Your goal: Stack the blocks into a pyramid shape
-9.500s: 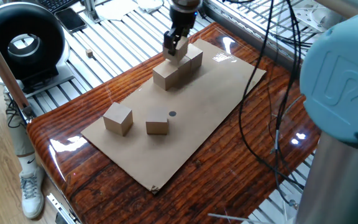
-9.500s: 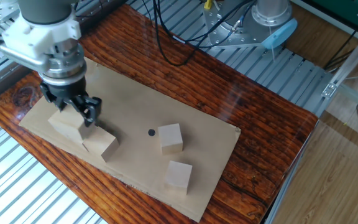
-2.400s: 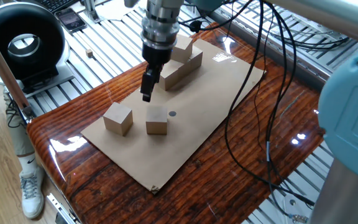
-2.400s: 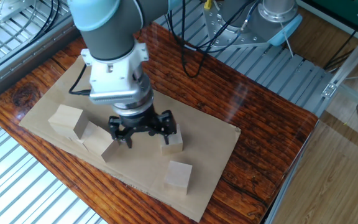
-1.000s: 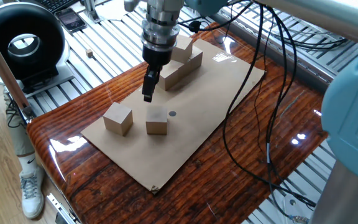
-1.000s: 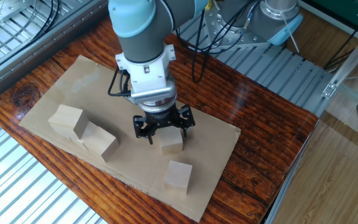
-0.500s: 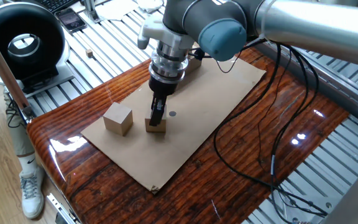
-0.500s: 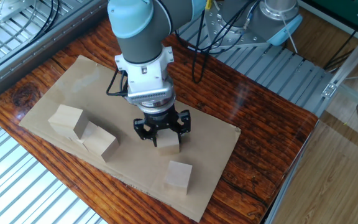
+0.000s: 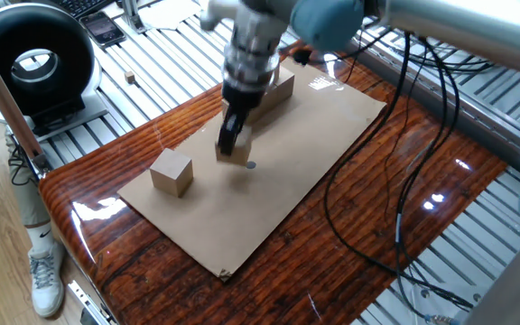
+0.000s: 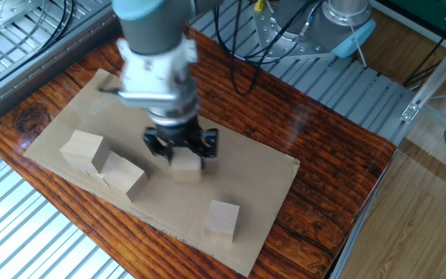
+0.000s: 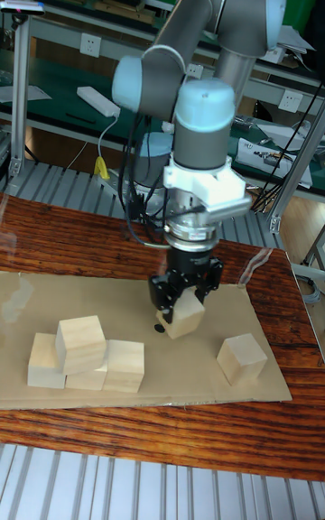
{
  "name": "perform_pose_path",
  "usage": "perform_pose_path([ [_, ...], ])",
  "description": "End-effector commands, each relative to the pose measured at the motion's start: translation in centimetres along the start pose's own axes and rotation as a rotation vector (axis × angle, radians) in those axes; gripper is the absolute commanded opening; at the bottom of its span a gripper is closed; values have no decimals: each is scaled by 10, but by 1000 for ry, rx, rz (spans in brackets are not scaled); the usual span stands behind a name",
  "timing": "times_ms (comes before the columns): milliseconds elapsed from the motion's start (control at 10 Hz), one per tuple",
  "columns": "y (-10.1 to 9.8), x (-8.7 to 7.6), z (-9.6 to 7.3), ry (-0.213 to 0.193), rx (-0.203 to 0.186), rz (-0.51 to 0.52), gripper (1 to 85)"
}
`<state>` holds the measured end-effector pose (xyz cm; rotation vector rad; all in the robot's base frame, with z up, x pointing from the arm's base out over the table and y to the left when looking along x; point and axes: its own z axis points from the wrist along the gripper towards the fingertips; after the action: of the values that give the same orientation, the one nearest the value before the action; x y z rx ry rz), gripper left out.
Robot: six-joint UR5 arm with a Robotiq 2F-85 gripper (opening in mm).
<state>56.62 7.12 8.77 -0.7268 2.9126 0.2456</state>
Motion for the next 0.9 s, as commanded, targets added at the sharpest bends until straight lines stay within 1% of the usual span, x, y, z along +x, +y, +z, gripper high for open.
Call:
perform_pose_path([
  [0, -42, -9, -28, -57, 50, 189, 7],
  [100, -54, -10, -32, -74, 72, 210, 7],
  [200, -61, -11, -34, -87, 84, 238, 7],
  [300, -66, -13, -35, -107, 86, 273, 7],
  [400, -62, -17, -37, -128, 57, 321, 7],
  [500, -68, -22, -39, -150, 64, 323, 7],
  [600, -73, -26, -38, -166, 76, 335, 7],
  [800, -97, -31, -28, -169, 132, 374, 7],
])
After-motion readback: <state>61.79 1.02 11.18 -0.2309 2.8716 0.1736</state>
